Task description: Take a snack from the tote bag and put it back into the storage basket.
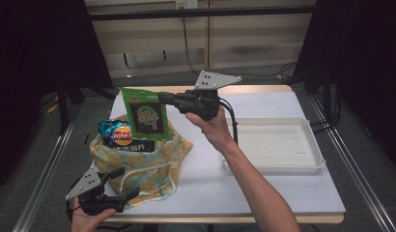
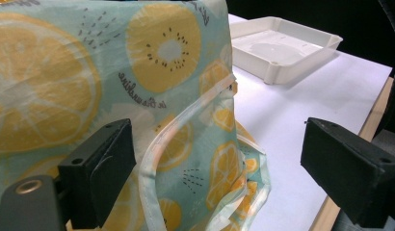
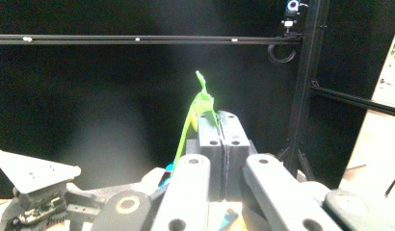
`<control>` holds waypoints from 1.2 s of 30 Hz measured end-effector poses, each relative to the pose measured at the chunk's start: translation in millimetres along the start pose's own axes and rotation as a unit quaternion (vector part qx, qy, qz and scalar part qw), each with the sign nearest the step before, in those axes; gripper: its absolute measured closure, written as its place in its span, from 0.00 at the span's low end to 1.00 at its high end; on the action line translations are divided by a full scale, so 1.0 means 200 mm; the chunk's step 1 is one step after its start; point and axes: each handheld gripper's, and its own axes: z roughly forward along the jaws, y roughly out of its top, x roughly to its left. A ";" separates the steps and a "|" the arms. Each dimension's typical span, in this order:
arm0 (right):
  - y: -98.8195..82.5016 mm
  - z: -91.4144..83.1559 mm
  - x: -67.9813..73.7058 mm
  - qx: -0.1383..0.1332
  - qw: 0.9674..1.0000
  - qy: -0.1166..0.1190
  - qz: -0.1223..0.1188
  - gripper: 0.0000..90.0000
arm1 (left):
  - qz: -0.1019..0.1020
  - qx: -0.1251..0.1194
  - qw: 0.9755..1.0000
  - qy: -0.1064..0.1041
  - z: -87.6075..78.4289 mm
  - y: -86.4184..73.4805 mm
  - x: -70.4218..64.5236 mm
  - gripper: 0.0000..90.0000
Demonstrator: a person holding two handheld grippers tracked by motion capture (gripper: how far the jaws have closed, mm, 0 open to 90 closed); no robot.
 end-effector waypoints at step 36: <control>-0.26 -0.80 -0.25 0.021 0.988 -0.150 0.031 1.00 | 0.004 0.002 1.000 0.011 0.00 0.00 -0.01 0.12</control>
